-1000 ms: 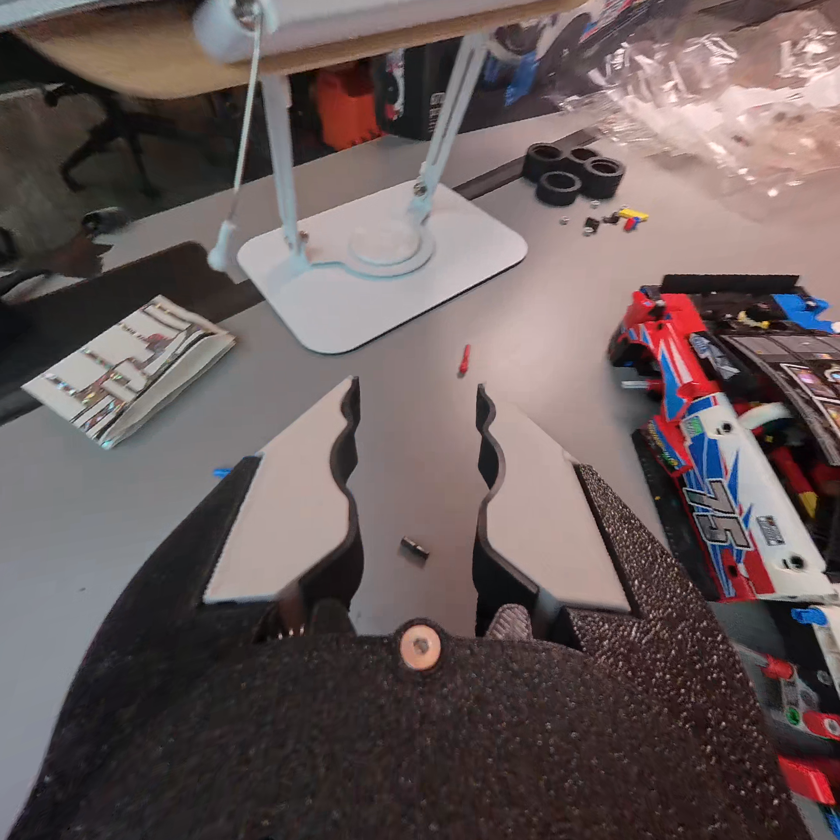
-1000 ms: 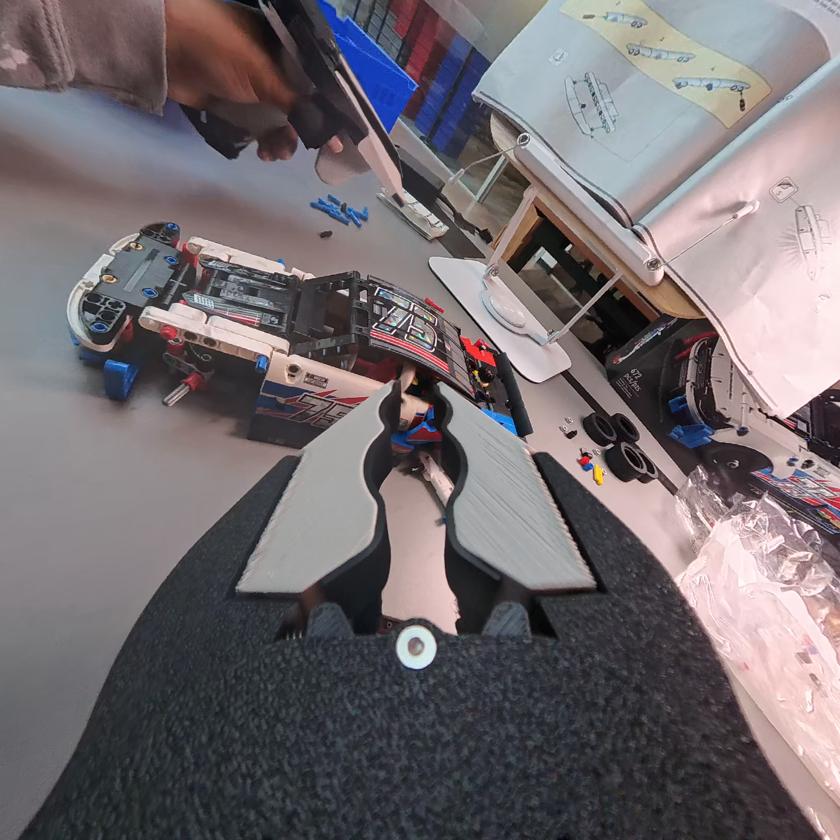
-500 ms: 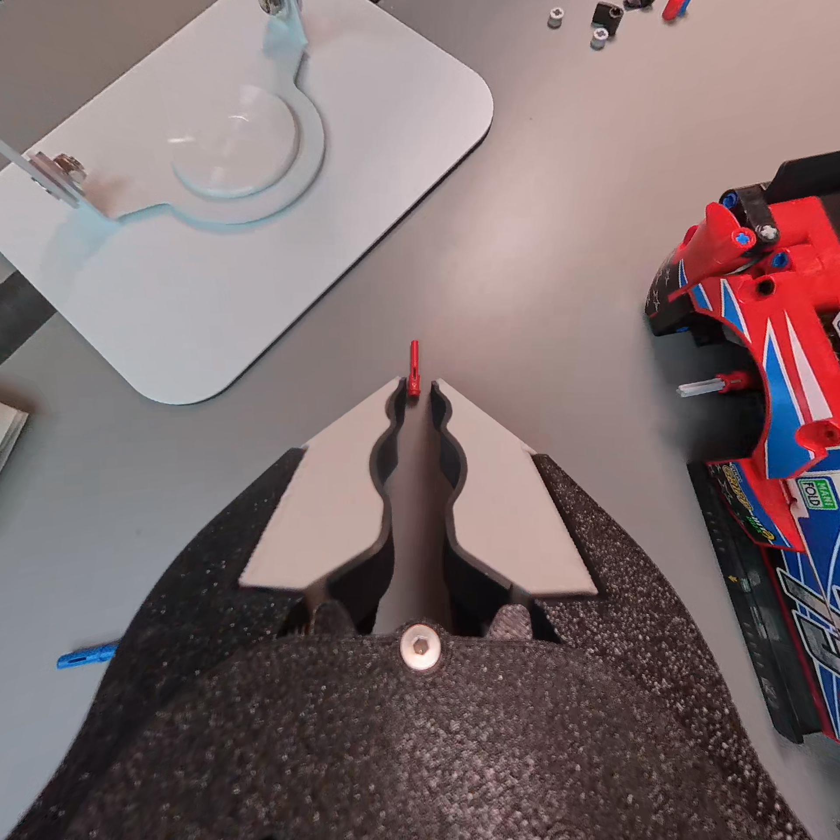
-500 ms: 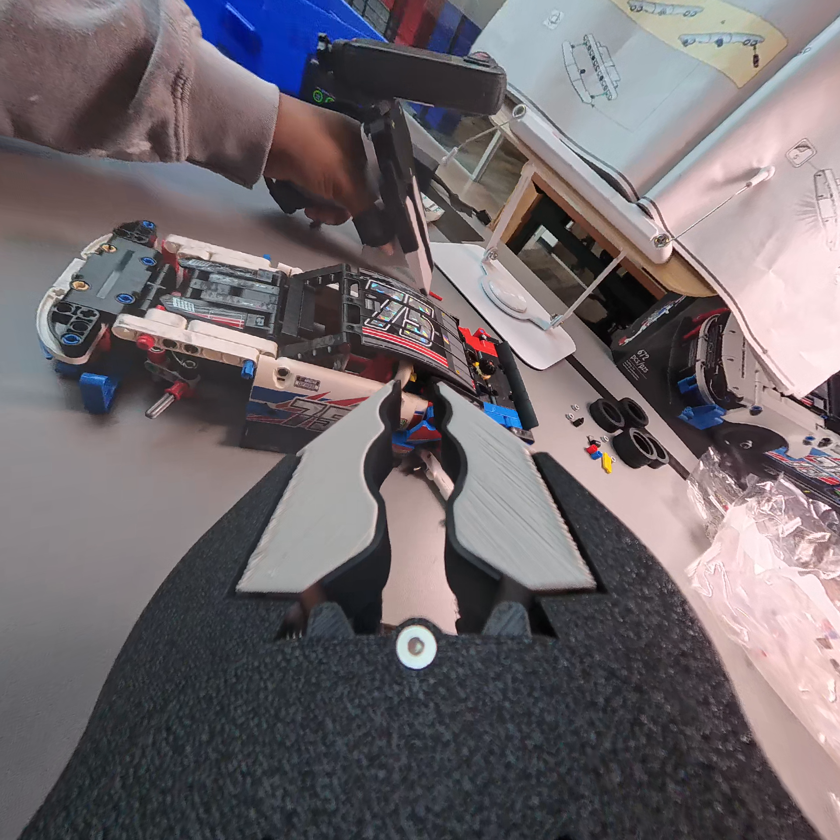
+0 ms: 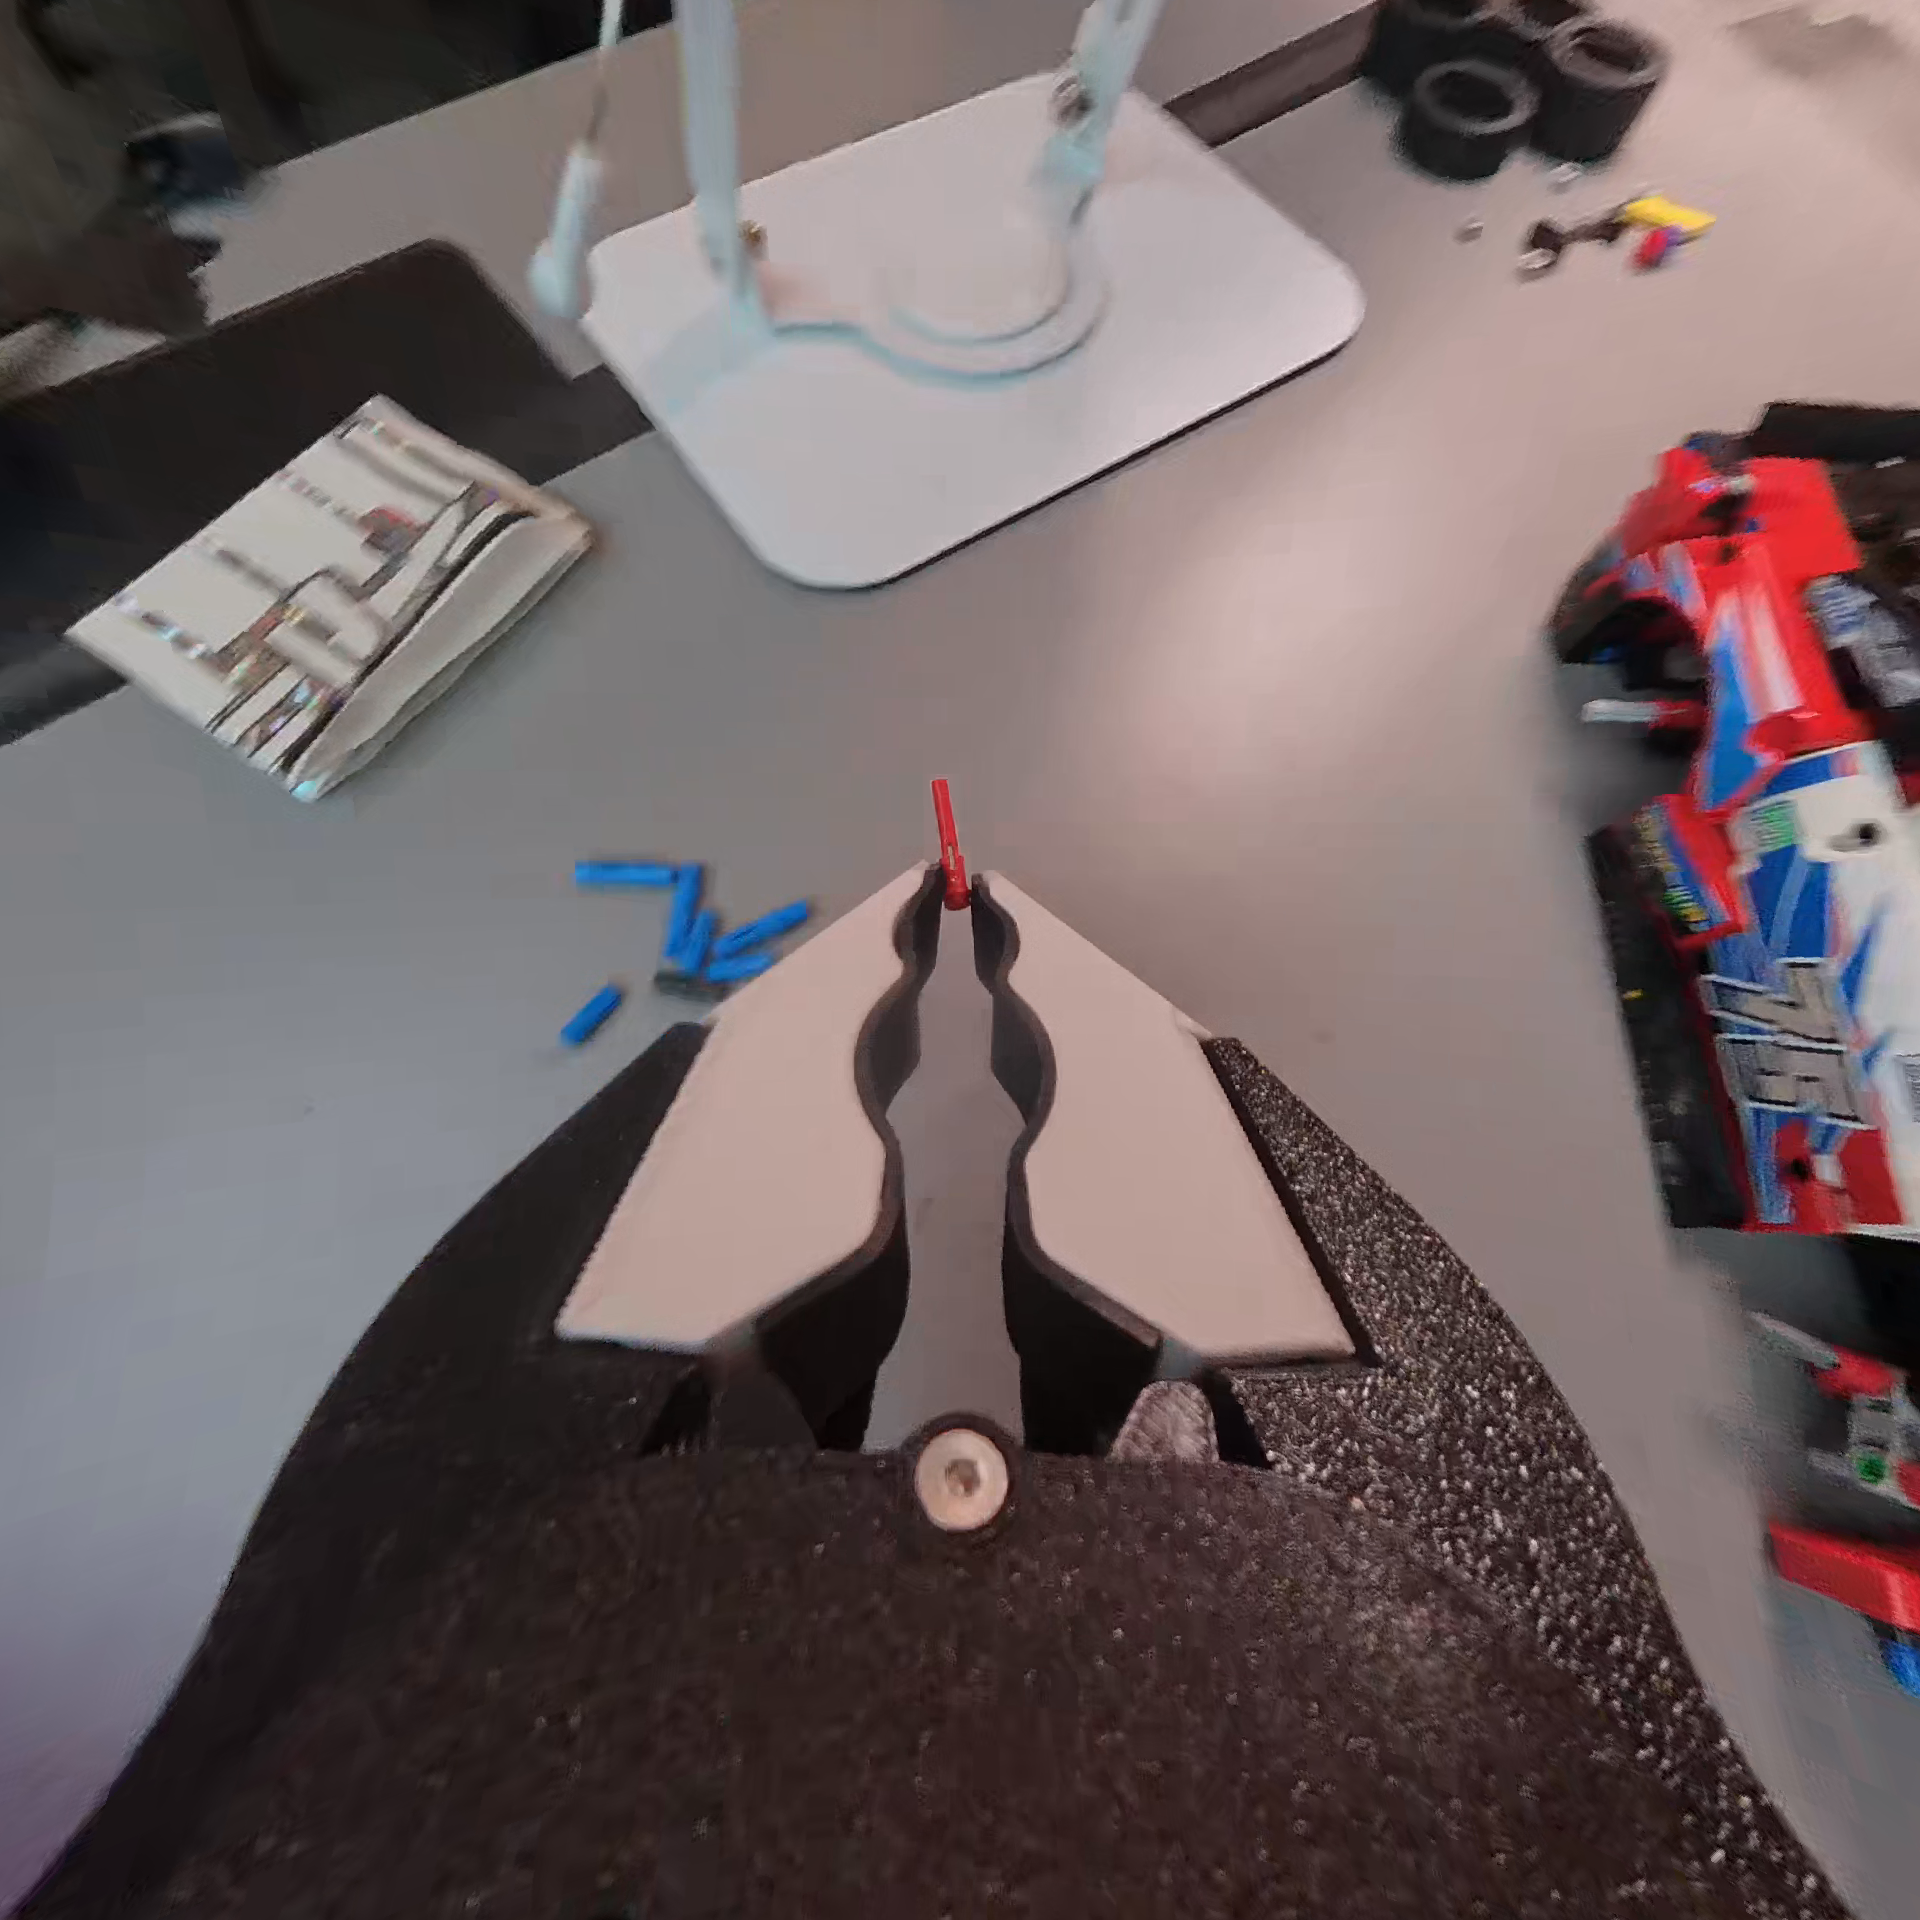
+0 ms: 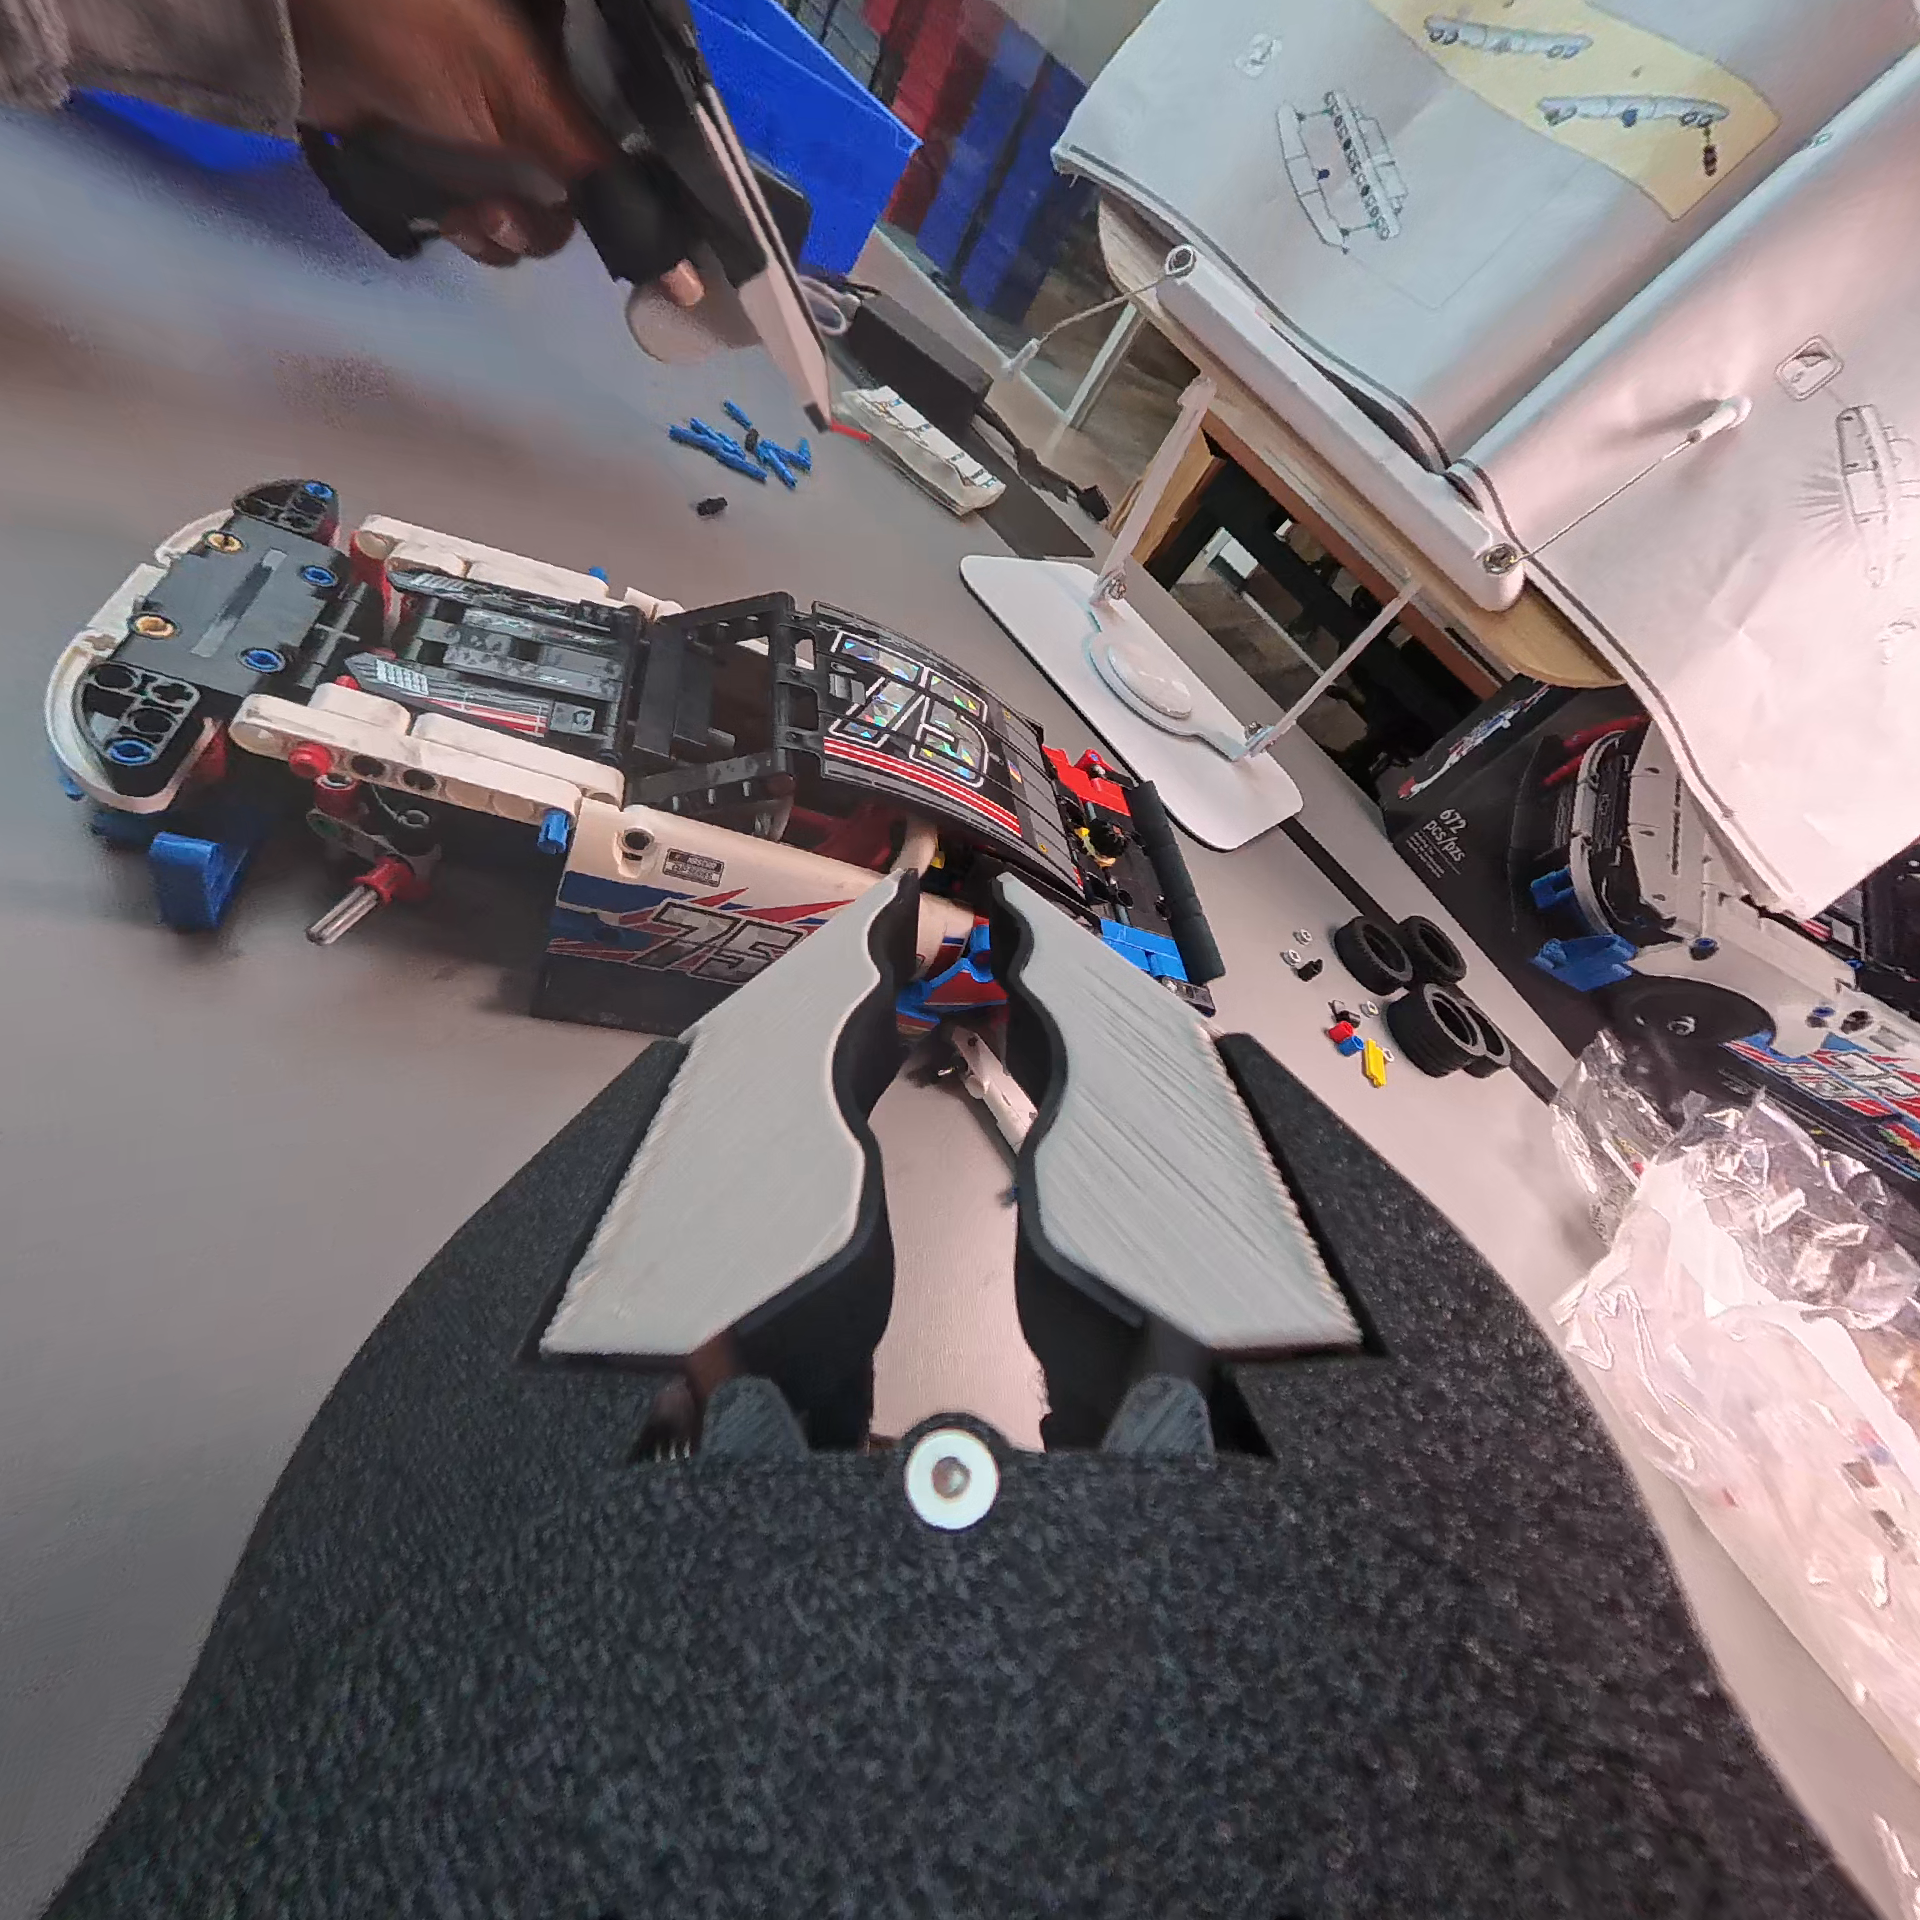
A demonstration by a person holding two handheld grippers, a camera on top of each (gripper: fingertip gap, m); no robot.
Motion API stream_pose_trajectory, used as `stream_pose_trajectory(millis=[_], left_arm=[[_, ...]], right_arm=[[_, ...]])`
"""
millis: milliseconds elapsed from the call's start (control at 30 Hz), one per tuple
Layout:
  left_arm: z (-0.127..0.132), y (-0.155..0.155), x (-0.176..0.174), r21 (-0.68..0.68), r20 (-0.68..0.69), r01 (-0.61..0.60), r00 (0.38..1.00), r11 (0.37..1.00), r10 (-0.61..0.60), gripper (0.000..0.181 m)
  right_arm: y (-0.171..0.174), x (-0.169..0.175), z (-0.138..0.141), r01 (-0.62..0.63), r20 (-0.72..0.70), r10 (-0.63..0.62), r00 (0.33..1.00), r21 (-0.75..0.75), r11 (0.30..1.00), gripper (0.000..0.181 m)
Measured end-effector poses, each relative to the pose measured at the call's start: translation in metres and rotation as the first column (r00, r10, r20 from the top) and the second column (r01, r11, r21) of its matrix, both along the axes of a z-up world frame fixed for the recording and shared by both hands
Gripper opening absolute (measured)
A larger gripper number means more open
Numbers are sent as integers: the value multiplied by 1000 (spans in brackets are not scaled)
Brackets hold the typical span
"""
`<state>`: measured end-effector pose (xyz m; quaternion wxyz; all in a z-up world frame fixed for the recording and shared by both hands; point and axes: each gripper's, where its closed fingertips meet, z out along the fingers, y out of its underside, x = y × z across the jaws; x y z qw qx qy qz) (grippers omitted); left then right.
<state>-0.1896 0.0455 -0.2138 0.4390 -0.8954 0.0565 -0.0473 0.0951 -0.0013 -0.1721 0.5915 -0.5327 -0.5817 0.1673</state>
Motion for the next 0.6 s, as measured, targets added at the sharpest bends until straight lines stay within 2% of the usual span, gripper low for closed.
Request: stream_pose_trajectory(millis=[67,133,233,300,367,467,533,600], left_arm=[[-15,-11,-23,-62,-30,-97,995,993,96,4],[-29,-16,-33,-115,-17,-147,989,983,146,4],[-37,-17,-35,-146,-25,-152,988,978,150,18],[-30,-16,-26,-118,-10,-117,993,986,116,25],[-13,-17,-3,-56,33,-34,999,998,36,30],[15,-34,48,19,127,157,979,987,-158,34],[23,-57,84,40,195,294,935,955,-296,40],[29,-86,120,78,283,436,853,896,-440,59]], right_arm=[[-1,-2,-1,-6,12,5,1000,12,1000,12],[-2,-3,-2,-10,21,9,1000,20,1000,12],[-5,-2,-2,-10,24,9,1000,21,1000,12],[-4,-1,-2,-3,26,2,1000,19,1000,12],[-3,0,-5,3,48,-4,999,8,1000,12],[-1,1,-23,3,161,5,987,-50,999,15],[4,2,-33,19,227,-5,974,-60,998,22],[14,2,-41,29,286,-16,958,-41,999,31]])
